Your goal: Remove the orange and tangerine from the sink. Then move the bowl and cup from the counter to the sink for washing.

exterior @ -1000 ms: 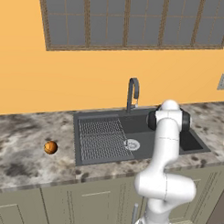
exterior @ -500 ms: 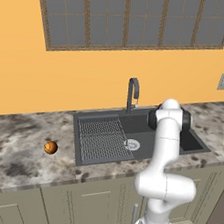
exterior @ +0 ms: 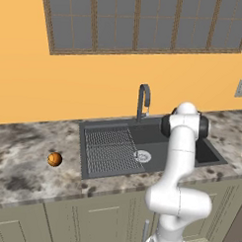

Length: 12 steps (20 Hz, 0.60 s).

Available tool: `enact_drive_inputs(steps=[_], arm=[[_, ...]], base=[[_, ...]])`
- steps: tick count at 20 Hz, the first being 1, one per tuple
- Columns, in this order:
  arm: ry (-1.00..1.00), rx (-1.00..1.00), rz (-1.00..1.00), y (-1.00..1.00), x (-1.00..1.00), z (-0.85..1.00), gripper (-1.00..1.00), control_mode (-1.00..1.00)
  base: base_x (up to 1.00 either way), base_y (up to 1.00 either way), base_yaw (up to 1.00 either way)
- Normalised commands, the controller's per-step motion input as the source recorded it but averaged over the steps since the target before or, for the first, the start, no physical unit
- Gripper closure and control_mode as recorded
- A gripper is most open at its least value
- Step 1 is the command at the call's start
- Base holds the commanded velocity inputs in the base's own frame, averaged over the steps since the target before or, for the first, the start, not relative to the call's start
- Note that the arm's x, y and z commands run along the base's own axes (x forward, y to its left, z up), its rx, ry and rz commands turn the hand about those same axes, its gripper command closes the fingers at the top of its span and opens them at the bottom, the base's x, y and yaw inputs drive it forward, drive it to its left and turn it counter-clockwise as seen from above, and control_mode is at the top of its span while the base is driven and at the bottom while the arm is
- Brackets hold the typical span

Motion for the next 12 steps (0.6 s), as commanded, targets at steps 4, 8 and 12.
enact_drive_inputs(steps=[4, 8, 12], arm=[[0.01, 0.00, 0.00, 0.00, -0.16, 0.38, 1.00, -1.00], [0.01, 0.00, 0.06, 0.00, -0.23, 0.36, 1.00, -1.00], [0.00, -0.03, 0.10, 0.00, -0.23, 0.42, 1.00, -1.00]], base=[[0.00, 0.00, 0.00], [0.00, 0.00, 0.00], [0.00, 0.00, 0.00]])
